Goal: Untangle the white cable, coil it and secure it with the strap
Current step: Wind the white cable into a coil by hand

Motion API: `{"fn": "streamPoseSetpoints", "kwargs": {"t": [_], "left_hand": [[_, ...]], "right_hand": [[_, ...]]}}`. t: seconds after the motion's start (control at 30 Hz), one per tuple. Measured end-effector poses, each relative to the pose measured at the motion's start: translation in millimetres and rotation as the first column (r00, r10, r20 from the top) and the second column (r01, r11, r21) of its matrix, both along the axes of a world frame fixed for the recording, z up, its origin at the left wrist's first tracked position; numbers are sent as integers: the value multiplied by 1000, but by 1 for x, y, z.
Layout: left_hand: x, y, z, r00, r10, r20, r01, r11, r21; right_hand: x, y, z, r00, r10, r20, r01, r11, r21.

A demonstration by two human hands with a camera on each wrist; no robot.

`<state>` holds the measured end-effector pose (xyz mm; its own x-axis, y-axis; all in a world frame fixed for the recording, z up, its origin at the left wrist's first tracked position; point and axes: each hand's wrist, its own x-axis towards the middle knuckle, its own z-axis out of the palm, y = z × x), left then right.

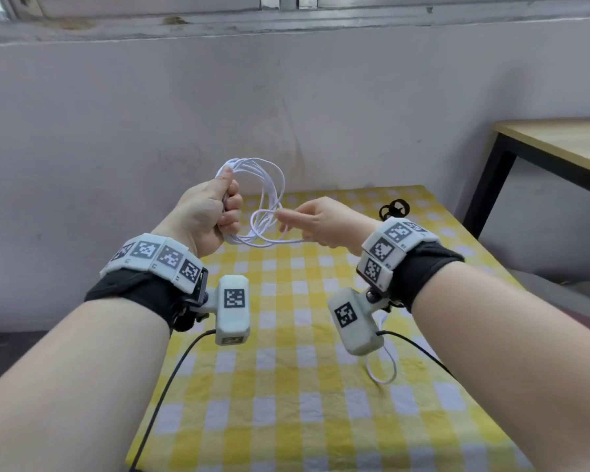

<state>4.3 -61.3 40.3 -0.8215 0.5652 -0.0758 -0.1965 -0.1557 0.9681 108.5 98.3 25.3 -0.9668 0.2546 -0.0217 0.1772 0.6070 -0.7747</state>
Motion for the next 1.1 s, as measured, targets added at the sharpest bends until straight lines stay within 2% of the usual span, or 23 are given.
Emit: {"fn": "streamPoseSetpoints", "kwargs": {"t": [0.1, 0.2, 0.37, 0.43, 0.47, 0.57, 0.67, 0.73, 0.83, 0.97, 1.03, 1.1], "left_hand": [[-17, -8, -8, 995, 99, -10, -99, 995, -32], [-31, -18, -15, 988, 152, 27, -152, 988, -20], [-46, -30, -19, 985, 132, 110, -138, 989, 55], [-50, -35, -19, 987, 102, 128, -112, 991, 73], [-51, -37, -19, 988, 81, 131, -92, 993, 77], [-49, -38, -21, 993, -1, 116, -3, 999, 37], [-43, -31, -27, 995, -79, 58, 85, 991, -100], [-39, -24, -31, 992, -120, 36, 124, 979, -164], [-33, -15, -37, 986, -156, 51, 163, 967, -193], [-30, -4, -41, 965, -231, 126, 249, 956, -152], [-28, 3, -42, 959, -246, 142, 264, 957, -119], [-25, 11, -43, 957, -248, 151, 262, 961, -82]], "right_hand": [[1, 15, -6, 997, -30, -76, 17, 985, -171], [-3, 31, -15, 987, -111, -118, 85, 975, -205], [-6, 54, -27, 983, -180, -44, 159, 941, -299], [-8, 62, -33, 976, -218, 27, 218, 941, -260], [-10, 65, -37, 963, -257, 81, 268, 944, -192], [-19, 75, -47, 875, -414, 250, 432, 902, -19], [-29, 69, -48, 836, -460, 300, 503, 861, -81], [-40, 60, -45, 864, -420, 276, 475, 862, -176], [-49, 40, -36, 885, -384, 264, 466, 723, -510], [-53, 15, -22, 953, -281, 112, 272, 633, -724], [-52, 2, -17, 969, -245, -8, 160, 655, -738], [-52, -6, -16, 976, -178, -122, 52, 744, -667]]}}
